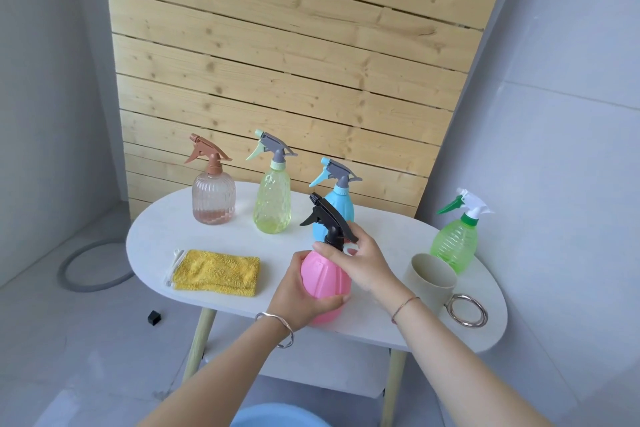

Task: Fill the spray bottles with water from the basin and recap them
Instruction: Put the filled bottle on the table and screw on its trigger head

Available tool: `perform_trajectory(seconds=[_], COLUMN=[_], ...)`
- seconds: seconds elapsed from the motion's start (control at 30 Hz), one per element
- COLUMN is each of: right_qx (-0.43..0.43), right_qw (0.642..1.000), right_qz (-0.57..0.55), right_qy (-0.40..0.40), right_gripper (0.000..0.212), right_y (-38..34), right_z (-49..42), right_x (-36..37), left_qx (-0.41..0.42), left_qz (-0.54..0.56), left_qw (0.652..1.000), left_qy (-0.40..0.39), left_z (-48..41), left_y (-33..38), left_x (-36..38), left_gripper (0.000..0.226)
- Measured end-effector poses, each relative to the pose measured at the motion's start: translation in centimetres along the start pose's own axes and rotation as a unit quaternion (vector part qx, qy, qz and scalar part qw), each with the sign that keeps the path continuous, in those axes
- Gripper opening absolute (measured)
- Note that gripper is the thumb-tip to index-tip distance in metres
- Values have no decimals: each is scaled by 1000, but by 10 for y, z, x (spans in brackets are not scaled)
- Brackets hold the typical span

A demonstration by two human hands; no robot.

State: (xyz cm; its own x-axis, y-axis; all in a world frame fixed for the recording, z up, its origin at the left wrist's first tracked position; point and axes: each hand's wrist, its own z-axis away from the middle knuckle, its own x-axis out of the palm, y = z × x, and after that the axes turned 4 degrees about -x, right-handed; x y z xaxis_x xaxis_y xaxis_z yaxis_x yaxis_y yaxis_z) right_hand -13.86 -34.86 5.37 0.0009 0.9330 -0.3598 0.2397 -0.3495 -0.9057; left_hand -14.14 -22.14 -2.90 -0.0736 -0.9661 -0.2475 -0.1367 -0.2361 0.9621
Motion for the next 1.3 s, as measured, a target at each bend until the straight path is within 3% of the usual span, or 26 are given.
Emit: perform_trajectory(seconds=[0.1,0.23,0.3,0.37,0.5,0.57,0.63,0.7,0.77,0.9,0.97,1.03,1.1,1.2,1.3], right_qx=[16,-6,-16,-30,-111,-92,-39,-36,-62,-57,-63,-76,-65,-12,-10], right_qw=[1000,999,1000,997,972,980,995,995,991,994,995,992,994,998,989], right_qz=[-15,-37,-24,-8,35,28,-31,-83,-95,-88,-65,-46,-30,-40,-48], right_qy=[-15,-5,12,73,203,173,91,51,77,29,36,86,84,-42,-139], right_gripper=[28,38,30,6,28,38,54,42,24,52,44,25,4,36,33], right_y=[4,12,16,13,6,0,-4,-11,-21,-27,-27,-21,-11,1,3], right_z=[9,31,38,42,36,30,25,26,33,46,46,40,29,12,-1], right_x=[-5,-8,-14,-22,-34,-35,-33,-32,-30,-29,-28,-30,-33,-31,-25], left_qx=[1,5,0,-2,-9,-8,-10,-11,-13,-15,-12,-15,-19,-22,-24], left_qz=[9,10,12,9,3,0,0,3,2,1,0,-2,0,-3,-13], left_qw=[1000,1000,1000,1000,1000,1000,1000,1000,1000,1000,1000,1000,1000,1000,999], left_qy=[0,0,0,2,4,7,8,6,6,4,3,3,2,-13,-46], left_z=[-1,0,-1,-1,-1,-2,-1,-1,-1,-1,-1,-1,-1,-3,-9], left_y=[-1,-1,-1,-1,-2,-2,-1,-2,-1,0,1,1,0,-1,-1], left_x=[0,0,0,1,0,1,1,1,1,1,2,1,1,-1,-5], left_gripper=[81,81,80,82,83,84,85,86,85,83,82,83,83,84,90])
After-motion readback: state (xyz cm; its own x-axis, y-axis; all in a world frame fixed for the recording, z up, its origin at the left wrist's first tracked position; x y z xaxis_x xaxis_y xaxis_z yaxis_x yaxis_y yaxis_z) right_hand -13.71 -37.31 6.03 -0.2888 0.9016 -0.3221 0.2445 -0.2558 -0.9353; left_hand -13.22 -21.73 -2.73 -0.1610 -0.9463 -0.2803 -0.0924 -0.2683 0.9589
